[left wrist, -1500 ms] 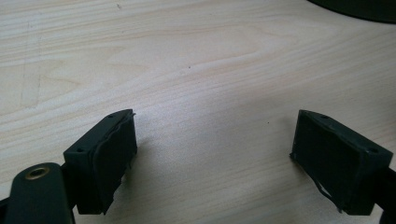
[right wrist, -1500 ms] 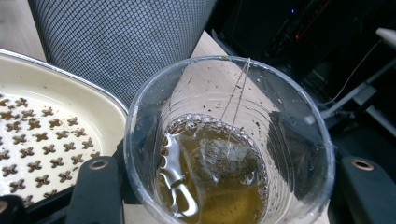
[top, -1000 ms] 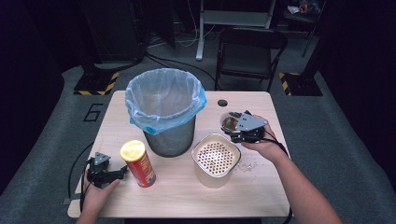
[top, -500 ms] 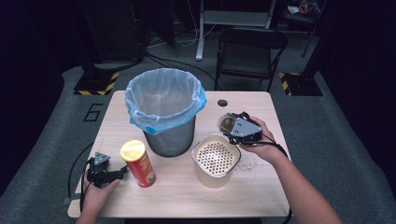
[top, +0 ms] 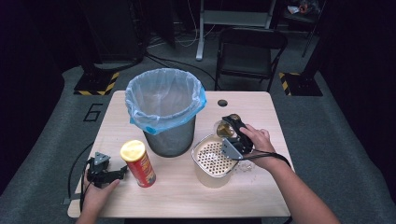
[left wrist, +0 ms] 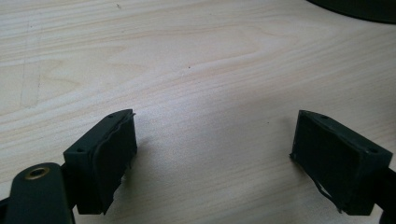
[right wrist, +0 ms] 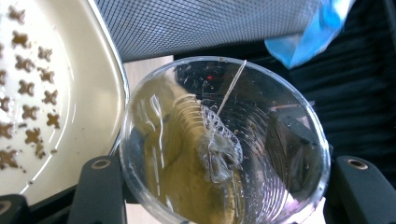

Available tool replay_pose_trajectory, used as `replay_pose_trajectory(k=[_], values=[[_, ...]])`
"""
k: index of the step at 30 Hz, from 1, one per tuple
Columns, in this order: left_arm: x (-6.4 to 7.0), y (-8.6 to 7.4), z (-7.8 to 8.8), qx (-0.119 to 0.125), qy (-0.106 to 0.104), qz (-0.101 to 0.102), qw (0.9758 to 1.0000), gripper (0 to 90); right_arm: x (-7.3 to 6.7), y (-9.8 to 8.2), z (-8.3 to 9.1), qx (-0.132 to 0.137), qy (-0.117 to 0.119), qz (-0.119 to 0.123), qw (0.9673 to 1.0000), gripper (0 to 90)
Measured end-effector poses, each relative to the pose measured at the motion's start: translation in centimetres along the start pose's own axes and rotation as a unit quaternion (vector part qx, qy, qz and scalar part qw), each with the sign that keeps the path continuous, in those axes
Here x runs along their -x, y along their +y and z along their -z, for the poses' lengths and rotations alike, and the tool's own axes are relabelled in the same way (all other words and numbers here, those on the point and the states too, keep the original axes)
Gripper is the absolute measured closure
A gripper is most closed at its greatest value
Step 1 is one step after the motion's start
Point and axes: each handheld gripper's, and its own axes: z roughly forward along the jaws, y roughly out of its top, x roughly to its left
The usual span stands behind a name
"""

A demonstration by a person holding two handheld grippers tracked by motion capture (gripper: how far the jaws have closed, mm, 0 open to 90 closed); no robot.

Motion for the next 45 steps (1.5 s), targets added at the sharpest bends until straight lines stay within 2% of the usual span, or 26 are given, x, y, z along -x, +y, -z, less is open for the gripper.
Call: replay_pose_trajectory(k=[4, 5, 7, 9, 11, 13, 14, 16, 17, 18, 19, 20, 23, 26, 28, 31, 32, 34, 35, 37, 38, 39, 40, 41, 42, 45], values=[[0.0, 0.0, 0.0, 0.001, 0.0, 0.0, 1.0, 13.5, -0.9, 0.8, 0.2, -0.008, -0.03, 0.062, 0.9976, 38.1], [0.0, 0.0, 0.0, 0.0, 0.0, 0.0, 1.0, 13.5, -0.9, 0.8, 0.2, -0.008, -0.03, 0.062, 0.9976, 38.1], [0.0, 0.0, 0.0, 0.0, 0.0, 0.0, 1.0, 13.5, -1.0, 1.3, 0.2, -0.006, -0.039, 0.113, 0.9928, 38.2], [0.0, 0.0, 0.0, 0.002, 0.0, 0.0, 1.0, 13.5, -1.3, 1.3, 0.2, -0.011, -0.042, 0.12, 0.9918, 38.2], [0.0, 0.0, 0.0, 0.002, 0.0, 0.0, 1.0, 13.5, -1.3, 1.7, 0.2, -0.011, -0.048, 0.175, 0.9833, 38.2], [0.0, 0.0, 0.0, 0.001, 0.0, 0.0, 1.0, 13.5, -1.7, 1.9, 0.2, -0.017, -0.058, 0.204, 0.977, 38.2], [0.0, 0.0, 0.0, 0.002, 0.0, 0.0, 1.0, 13.5, -1.7, 1.9, 0.2, -0.017, -0.058, 0.204, 0.977, 38.2], [0.0, 0.0, 0.0, 0.002, -0.001, 0.0, 1.0, 13.5, -2.1, 2.1, 0.3, -0.021, -0.067, 0.254, 0.9647, 38.2], [0.0, 0.0, 0.0, 0.0, 0.0, -0.001, 1.0, 13.5, -2.1, 2.1, 0.3, -0.021, -0.067, 0.254, 0.9647, 38.2], [0.0, 0.0, 0.0, 0.002, 0.0, 0.0, 1.0, 13.5, -2.2, 2.2, 0.3, -0.022, -0.066, 0.267, 0.9613, 38.2], [0.0, 0.0, 0.0, 0.002, 0.0, 0.0, 1.0, 13.5, -2.5, 2.2, 0.3, -0.025, -0.073, 0.288, 0.9546, 38.2], [0.0, 0.0, 0.0, 0.001, -0.001, 0.0, 1.0, 13.5, -2.5, 2.2, 0.3, -0.025, -0.073, 0.288, 0.9546, 38.2], [0.0, 0.0, 0.0, 0.002, -0.001, 0.0, 1.0, 13.5, -2.5, 2.3, 0.4, -0.025, -0.083, 0.307, 0.9476, 38.3], [0.0, 0.0, 0.0, 0.002, -0.001, 0.0, 1.0, 13.5, -2.4, 2.5, 0.6, -0.023, -0.086, 0.303, 0.9488, 38.3], [0.0, 0.0, 0.0, 0.002, -0.001, 0.0, 1.0, 13.5, -2.0, 2.8, 0.6, -0.016, -0.084, 0.328, 0.9409, 38.3], [0.0, 0.0, 0.0, 0.002, -0.001, 0.0, 1.0, 13.5, -2.0, 2.9, 0.7, -0.014, -0.087, 0.328, 0.9406, 38.3], [0.0, 0.0, 0.0, 0.002, -0.001, 0.0, 1.0, 13.5, -2.2, 2.8, 0.7, -0.016, -0.084, 0.317, 0.9446, 38.3], [0.0, 0.0, 0.0, 0.002, -0.001, -0.001, 1.0, 13.5, -2.2, 2.8, 0.7, -0.017, -0.084, 0.317, 0.9446, 38.2], [0.0, 0.0, 0.0, 0.002, -0.001, 0.0, 1.0, 13.5, -2.1, 3.0, 0.7, -0.011, -0.082, 0.334, 0.9389, 38.2], [0.0, 0.0, 0.0, 0.002, 0.0, 0.0, 1.0, 13.5, -2.1, 3.1, 0.7, -0.01, -0.083, 0.337, 0.9379, 38.2], [0.0, 0.0, 0.0, 0.002, -0.001, 0.0, 1.0, 13.5, -2.2, 3.0, 0.7, -0.017, -0.06, 0.337, 0.9393, 38.2], [0.0, 0.0, 0.0, 0.002, 0.0, 0.0, 1.0, 13.5, -2.3, 2.9, 0.8, -0.02, -0.056, 0.329, 0.9425, 38.2], [0.0, 0.0, 0.0, 0.002, -0.001, 0.0, 1.0, 13.5, -2.2, 3.0, 0.7, -0.013, -0.082, 0.319, 0.944, 38.2], [0.0, 0.0, 0.0, 0.002, -0.001, 0.0, 1.0, 13.5, -2.0, 3.2, 0.7, -0.008, -0.086, 0.331, 0.9397, 38.2], [0.0, 0.0, 0.0, 0.001, -0.001, -0.001, 1.0, 13.5, -2.0, 3.2, 0.8, -0.006, -0.085, 0.334, 0.9386, 38.2], [0.0, 0.0, 0.0, 0.002, -0.001, 0.0, 1.0, 13.5, -2.1, 3.2, 0.9, -0.006, -0.093, 0.324, 0.9414, 38.1]])
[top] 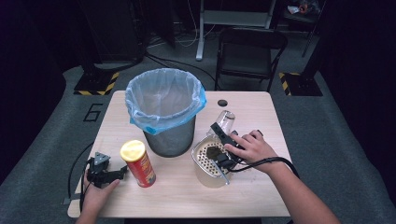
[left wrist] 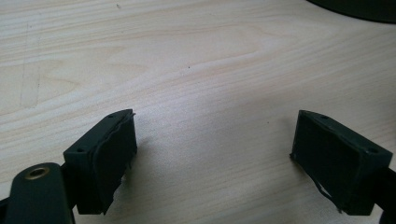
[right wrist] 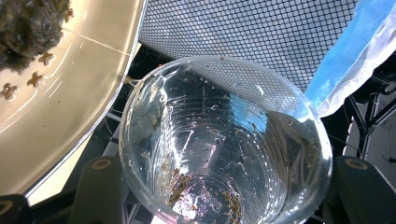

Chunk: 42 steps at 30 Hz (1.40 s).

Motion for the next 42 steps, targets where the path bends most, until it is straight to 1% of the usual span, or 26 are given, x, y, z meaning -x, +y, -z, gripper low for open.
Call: replay_pose_trajectory(k=[1, 4, 6, 7, 10, 12, 14, 16, 18, 21, 22, 26, 27, 28, 36, 42], values=[[-0.01, 0.0, 0.0, 0.0, 0.0, 0.0, 1.0, 13.5, -0.03, 0.03, -0.05, 0.004, 0.007, -0.004, 1.0, 38.1], [-0.01, 0.0, 0.0, 0.0, 0.0, -0.001, 1.0, 13.5, 0.0, 0.05, 0.02, 0.004, 0.0, -0.004, 1.0, 38.1], [0.0, 0.0, 0.01, 0.0, 0.0, -0.001, 1.0, 13.5, 0.01, 0.04, 0.02, 0.004, 0.0, -0.004, 1.0, 38.1], [-0.01, 0.0, 0.01, 0.0, 0.0, -0.001, 1.0, 13.5, 0.14, 0.0, 0.0, 0.006, 0.002, 0.003, 1.0, 38.1], [0.0, 0.0, 0.0, 0.0, 0.0, 0.0, 1.0, 13.5, 0.17, -0.05, 0.01, 0.006, 0.002, 0.002, 1.0, 38.0], [-0.01, 0.0, 0.01, 0.0, 0.0, -0.001, 1.0, 13.5, 0.07, -0.06, 0.06, 0.004, 0.001, -0.006, 1.0, 38.0], [0.0, 0.0, 0.0, 0.0, 0.0, 0.0, 1.0, 13.5, 0.01, -0.04, 0.17, 0.001, -0.004, -0.005, 1.0, 38.0], [-0.01, 0.0, 0.01, 0.0, 0.0, -0.001, 1.0, 13.5, 0.13, -0.06, 0.14, 0.006, 0.001, -0.001, 1.0, 38.0], [-0.01, 0.0, 0.01, 0.0, 0.0, -0.001, 1.0, 13.5, 0.07, -0.06, 0.16, 0.004, -0.002, -0.005, 1.0, 38.0], [0.0, 0.0, 0.01, 0.0, 0.0, -0.001, 1.0, 13.5, 0.14, -0.1, 0.19, 0.005, -0.001, -0.005, 1.0, 38.0], [-0.01, 0.0, 0.0, 0.0, 0.0, 0.0, 1.0, 13.5, 0.21, -0.12, 0.18, 0.006, 0.0, 0.0, 1.0, 38.0], [-0.01, 0.0, 0.01, 0.0, 0.0, -0.001, 1.0, 13.5, 0.24, -0.15, 0.23, 0.006, -0.003, -0.003, 1.0, 38.0], [-0.01, 0.0, 0.01, 0.0, 0.0, -0.001, 1.0, 13.5, 0.33, -0.17, 0.23, 0.007, -0.002, 0.001, 1.0, 38.0], [-0.01, 0.0, 0.01, 0.0, 0.0, -0.001, 1.0, 13.5, 0.26, -0.16, 0.24, 0.006, -0.004, -0.003, 1.0, 38.0], [0.0, 0.0, 0.0, 0.0, 0.0, 0.0, 1.0, 13.5, 0.32, -0.2, 0.28, 0.005, -0.005, -0.009, 0.9999, 37.9], [-0.01, 0.0, 0.0, 0.0, 0.0, -0.001, 1.0, 13.5, 0.37, -0.2, 0.33, 0.005, -0.006, -0.009, 0.9999, 37.9]])
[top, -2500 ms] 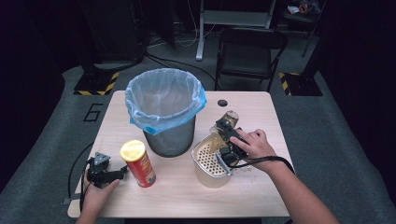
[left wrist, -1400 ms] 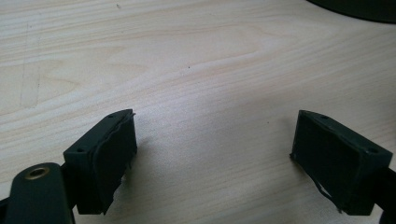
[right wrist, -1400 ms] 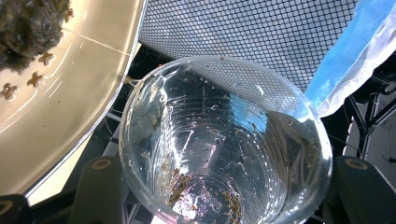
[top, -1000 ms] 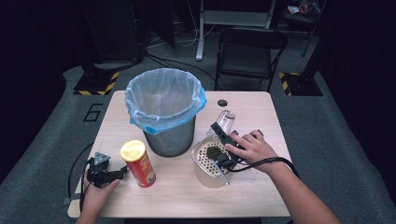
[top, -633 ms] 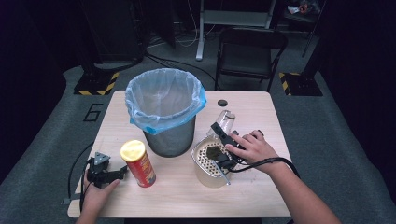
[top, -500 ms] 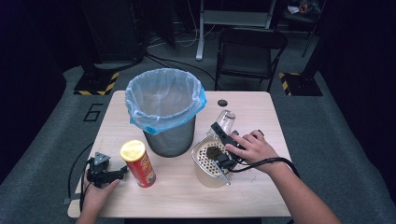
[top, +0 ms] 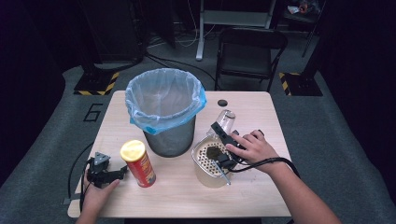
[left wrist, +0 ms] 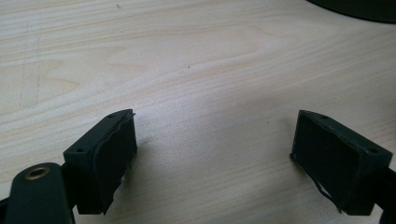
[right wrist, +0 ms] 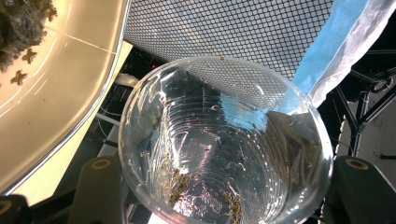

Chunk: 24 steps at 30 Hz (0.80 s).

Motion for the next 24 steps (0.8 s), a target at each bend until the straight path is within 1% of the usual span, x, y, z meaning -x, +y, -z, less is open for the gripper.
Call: replay_pose_trajectory(k=[1, 2, 3, 4, 5, 6, 7, 8, 19, 21, 22, 23, 24], values=[[0.0, 0.0, 0.0, 0.0, 0.0, 0.0, 1.0, 13.5, 0.03, 0.02, 0.04, 0.0, -0.001, 0.001, 1.0, 37.9], [0.0, 0.0, 0.0, 0.0, 0.0, 0.0, 1.0, 13.5, -0.11, 0.01, 0.16, -0.003, -0.004, -0.01, 0.9999, 37.9], [0.0, 0.0, 0.0, 0.0, 0.0, 0.0, 1.0, 13.5, 0.16, 0.04, 0.1, 0.002, -0.006, 0.006, 1.0, 37.9], [0.0, 0.0, 0.0, 0.0, 0.0, 0.0, 1.0, 13.5, 0.16, 0.04, 0.1, 0.002, -0.006, 0.006, 1.0, 37.9], [0.0, 0.0, 0.0, 0.0, 0.0, 0.0, 1.0, 13.5, -0.13, 0.03, 0.18, -0.003, -0.006, -0.011, 0.9999, 37.9], [0.0, 0.0, 0.0, 0.0, 0.0, 0.0, 1.0, 13.5, -0.1, 0.04, 0.18, -0.001, 0.0, -0.012, 0.9999, 37.9], [0.0, 0.0, 0.0, 0.0, 0.0, 0.0, 1.0, 13.5, 0.22, 0.05, 0.09, 0.005, -0.003, 0.01, 0.9999, 37.9], [0.01, 0.0, 0.0, 0.0, 0.0, 0.001, 1.0, 13.5, 0.15, 0.04, 0.13, 0.003, -0.001, 0.003, 1.0, 37.9], [0.0, 0.0, 0.0, 0.0, 0.0, 0.0, 1.0, 13.5, 0.31, 0.09, 0.23, 0.004, -0.008, 0.003, 1.0, 37.8], [0.0, 0.0, 0.0, 0.0, 0.0, 0.0, 1.0, 13.5, 0.33, 0.14, 0.36, 0.001, -0.017, 0.002, 0.9999, 37.8], [0.0, 0.0, 0.0, 0.0, 0.0, 0.0, 1.0, 13.5, 0.4, 0.15, 0.34, 0.005, -0.011, 0.001, 0.9999, 37.8], [0.0, 0.0, 0.01, 0.0, 0.0, 0.0, 1.0, 13.5, 0.47, 0.23, 0.44, 0.004, -0.017, -0.001, 0.9998, 37.7], [0.0, 0.0, 0.0, 0.0, 0.0, 0.0, 1.0, 13.5, 0.47, 0.23, 0.44, 0.004, -0.017, -0.001, 0.9998, 37.7]])
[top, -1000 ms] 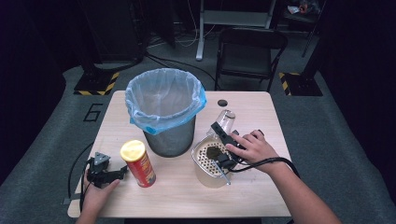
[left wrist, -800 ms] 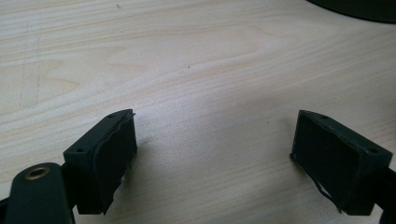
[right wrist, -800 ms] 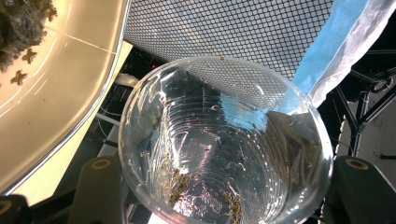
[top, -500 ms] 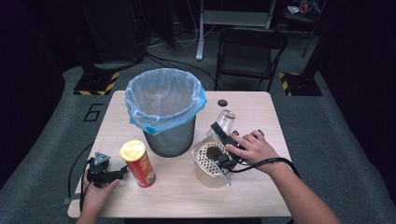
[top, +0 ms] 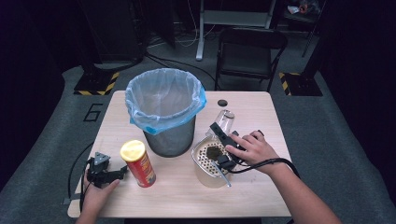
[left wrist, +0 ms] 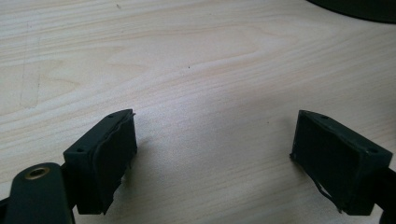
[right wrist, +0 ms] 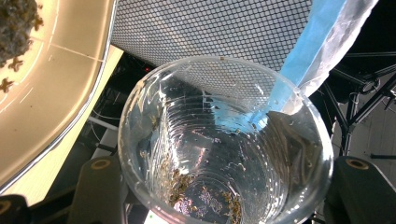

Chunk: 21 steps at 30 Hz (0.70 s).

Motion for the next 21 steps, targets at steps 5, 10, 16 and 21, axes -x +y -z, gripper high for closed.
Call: replay_pose_trajectory(k=[5, 10, 16, 21], values=[[0.01, 0.0, 0.0, 0.0, 0.0, 0.0, 1.0, 13.5, 0.1, 0.05, 0.06, 0.0, 0.001, -0.01, 0.9999, 37.6], [0.0, 0.0, -0.01, 0.0, 0.0, 0.0, 1.0, 13.5, 0.21, 0.0, 0.14, -0.005, -0.01, -0.018, 0.9998, 37.5], [0.01, 0.0, 0.0, 0.0, 0.0, 0.0, 1.0, 13.5, 0.17, -0.1, 0.19, -0.012, -0.019, -0.05, 0.9985, 37.4], [0.01, 0.0, 0.0, 0.0, 0.0, 0.0, 1.0, 13.5, 0.2, -0.31, 0.3, -0.021, -0.034, -0.114, 0.9927, 37.3]])
